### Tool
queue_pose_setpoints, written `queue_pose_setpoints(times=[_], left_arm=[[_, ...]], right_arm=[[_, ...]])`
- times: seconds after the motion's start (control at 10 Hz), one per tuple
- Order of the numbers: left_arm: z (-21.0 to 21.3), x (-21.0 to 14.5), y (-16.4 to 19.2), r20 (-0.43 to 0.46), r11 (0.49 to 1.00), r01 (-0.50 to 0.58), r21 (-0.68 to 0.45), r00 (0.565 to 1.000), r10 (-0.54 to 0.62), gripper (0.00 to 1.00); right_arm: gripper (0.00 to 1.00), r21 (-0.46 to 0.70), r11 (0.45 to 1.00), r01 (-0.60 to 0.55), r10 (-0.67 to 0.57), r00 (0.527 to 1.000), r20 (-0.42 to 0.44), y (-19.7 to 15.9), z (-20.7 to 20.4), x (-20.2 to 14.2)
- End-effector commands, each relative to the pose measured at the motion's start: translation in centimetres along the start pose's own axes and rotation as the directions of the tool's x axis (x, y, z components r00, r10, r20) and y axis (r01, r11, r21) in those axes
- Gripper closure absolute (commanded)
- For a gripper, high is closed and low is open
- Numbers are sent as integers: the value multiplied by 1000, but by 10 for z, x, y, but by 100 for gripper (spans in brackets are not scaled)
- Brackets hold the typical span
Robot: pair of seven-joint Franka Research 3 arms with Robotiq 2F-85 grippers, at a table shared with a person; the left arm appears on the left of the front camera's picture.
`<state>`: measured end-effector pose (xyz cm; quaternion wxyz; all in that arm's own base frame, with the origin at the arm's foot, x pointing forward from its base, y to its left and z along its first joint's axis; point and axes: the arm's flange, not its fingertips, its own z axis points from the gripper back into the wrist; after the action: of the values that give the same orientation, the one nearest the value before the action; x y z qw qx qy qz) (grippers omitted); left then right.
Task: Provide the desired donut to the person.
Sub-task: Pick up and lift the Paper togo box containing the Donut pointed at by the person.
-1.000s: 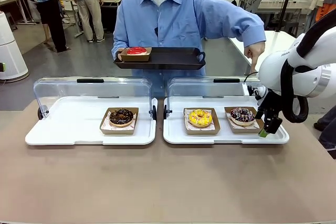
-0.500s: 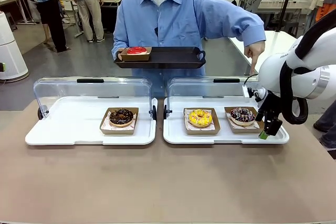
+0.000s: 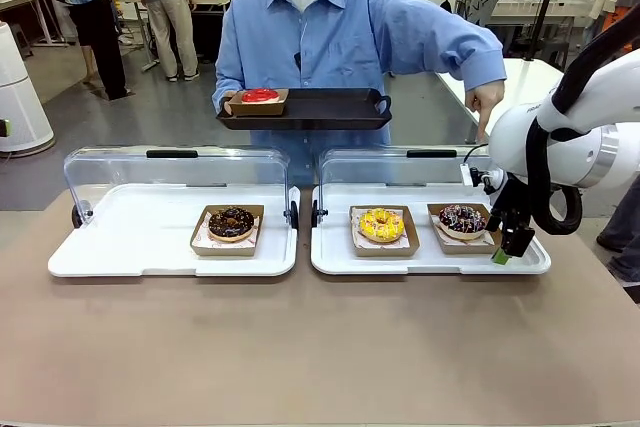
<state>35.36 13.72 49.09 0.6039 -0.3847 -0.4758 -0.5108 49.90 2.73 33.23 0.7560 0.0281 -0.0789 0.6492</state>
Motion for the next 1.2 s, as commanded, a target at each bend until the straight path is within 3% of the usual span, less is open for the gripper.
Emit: queue_pose_setpoints(times=[0.0, 0.4, 0.5, 0.6, 0.7, 0.8, 1.0, 1.1], left_arm=[[0, 0, 0, 0, 1000, 0, 15, 1000, 0, 0], [0, 0, 0, 0, 1000, 0, 15, 1000, 0, 0], [0, 0, 0, 0, 1000, 0, 15, 1000, 0, 0], [0, 0, 0, 0, 1000, 0, 15, 1000, 0, 0], [0, 0, 0, 0, 1000, 0, 15, 1000, 0, 0], [0, 0, 0, 0, 1000, 0, 15, 1000, 0, 0], [0, 0, 0, 0, 1000, 0, 15, 1000, 0, 0], [0, 0, 0, 0, 1000, 0, 15, 1000, 0, 0]], right_arm=[[0, -1, 1000, 23, -23, 1000, -3, -8, -6, 1], [0, 9, 999, 37, -37, 999, -9, -14, -11, -3], [11, 0, 1000, 16, -16, 1000, 9, -13, -11, -4], [50, -1, 1000, 11, -11, 1000, 13, -13, -10, -4], [66, -3, 1000, 11, -11, 1000, 16, -13, -10, -4], [100, -4, 1000, 12, -12, 1000, 17, -13, -10, -4], [100, -4, 1000, 8, -8, 1000, 20, -13, -11, -4], [93, -4, 1000, 7, -7, 1000, 22, -13, -10, -4]])
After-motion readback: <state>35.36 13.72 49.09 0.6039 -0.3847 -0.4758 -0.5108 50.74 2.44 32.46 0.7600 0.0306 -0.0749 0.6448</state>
